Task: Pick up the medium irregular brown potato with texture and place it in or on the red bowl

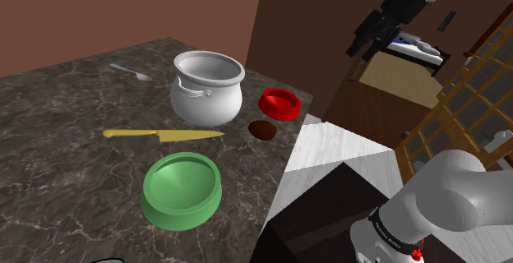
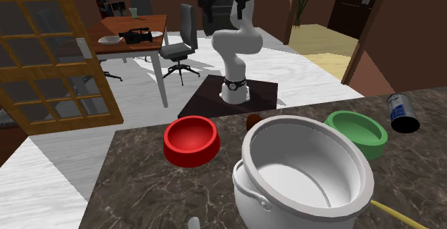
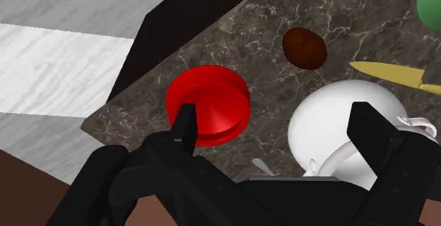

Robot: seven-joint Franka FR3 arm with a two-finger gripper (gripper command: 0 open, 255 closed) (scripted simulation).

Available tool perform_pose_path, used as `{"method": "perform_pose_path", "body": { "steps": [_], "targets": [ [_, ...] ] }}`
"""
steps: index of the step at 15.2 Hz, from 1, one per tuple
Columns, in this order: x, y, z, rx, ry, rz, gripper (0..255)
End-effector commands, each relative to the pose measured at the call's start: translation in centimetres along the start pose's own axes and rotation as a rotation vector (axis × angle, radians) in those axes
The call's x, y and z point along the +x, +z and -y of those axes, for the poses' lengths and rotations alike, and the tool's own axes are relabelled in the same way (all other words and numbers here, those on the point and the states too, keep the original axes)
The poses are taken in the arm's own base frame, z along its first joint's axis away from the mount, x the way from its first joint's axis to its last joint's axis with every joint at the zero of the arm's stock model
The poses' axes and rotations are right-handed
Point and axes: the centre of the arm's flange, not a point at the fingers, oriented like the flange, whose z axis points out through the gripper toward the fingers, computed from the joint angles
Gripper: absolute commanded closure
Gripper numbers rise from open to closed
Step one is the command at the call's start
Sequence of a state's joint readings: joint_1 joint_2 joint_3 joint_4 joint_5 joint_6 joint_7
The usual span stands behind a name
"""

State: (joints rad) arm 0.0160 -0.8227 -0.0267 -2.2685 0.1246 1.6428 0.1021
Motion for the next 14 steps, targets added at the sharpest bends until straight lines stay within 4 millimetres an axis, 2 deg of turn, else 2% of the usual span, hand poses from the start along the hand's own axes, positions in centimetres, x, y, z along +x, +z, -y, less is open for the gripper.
{"method": "perform_pose_path", "body": {
  "steps": [1, 7, 14],
  "targets": [
    [0.0, 0.0, 0.0, 0.0, 0.0, 0.0, 0],
    [2.8, 7.7, -0.6, 0.091, -0.159, 0.045, 0],
    [5.5, 16.9, 0.1, 0.197, -0.345, 0.097, 0]
  ]
}}
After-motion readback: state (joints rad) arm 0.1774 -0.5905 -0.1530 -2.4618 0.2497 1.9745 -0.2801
